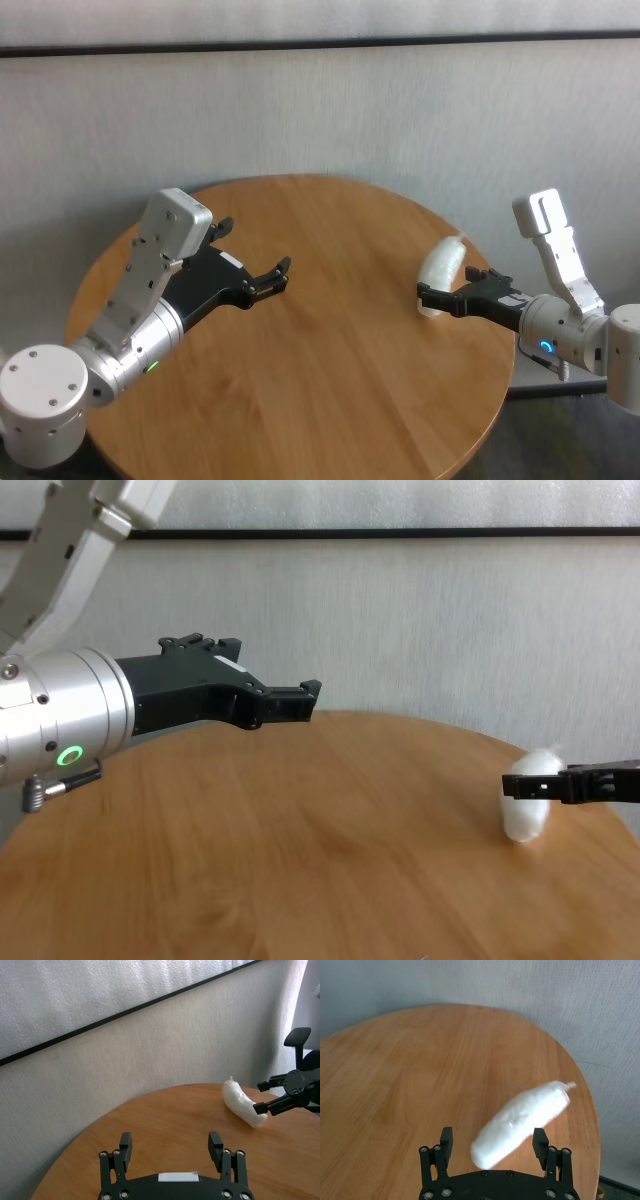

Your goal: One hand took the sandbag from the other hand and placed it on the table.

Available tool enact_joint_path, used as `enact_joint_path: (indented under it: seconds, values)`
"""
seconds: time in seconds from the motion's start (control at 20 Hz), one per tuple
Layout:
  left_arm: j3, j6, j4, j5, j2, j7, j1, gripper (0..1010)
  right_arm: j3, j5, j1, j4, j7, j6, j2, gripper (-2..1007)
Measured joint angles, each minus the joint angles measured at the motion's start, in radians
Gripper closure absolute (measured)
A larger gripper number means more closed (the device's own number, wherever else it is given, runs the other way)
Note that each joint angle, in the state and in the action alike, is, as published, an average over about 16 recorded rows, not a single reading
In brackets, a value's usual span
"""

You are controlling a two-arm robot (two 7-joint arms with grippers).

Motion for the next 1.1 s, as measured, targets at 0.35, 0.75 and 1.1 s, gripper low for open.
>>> enact_joint_path:
  seconds: [0.35,0.75,1.1]
  values:
    - [0.0,0.0,0.0,0.0,0.0,0.0,0.0,9,0.0,0.0,0.0,0.0,0.0,-0.001,0.0,2]
    - [0.0,0.0,0.0,0.0,0.0,0.0,0.0,9,0.0,-0.008,-0.005,-0.012,-0.003,-0.015,0.001,2]
    - [0.0,0.0,0.0,0.0,0.0,0.0,0.0,9,0.0,-0.046,-0.023,-0.05,-0.009,-0.071,0.004,2]
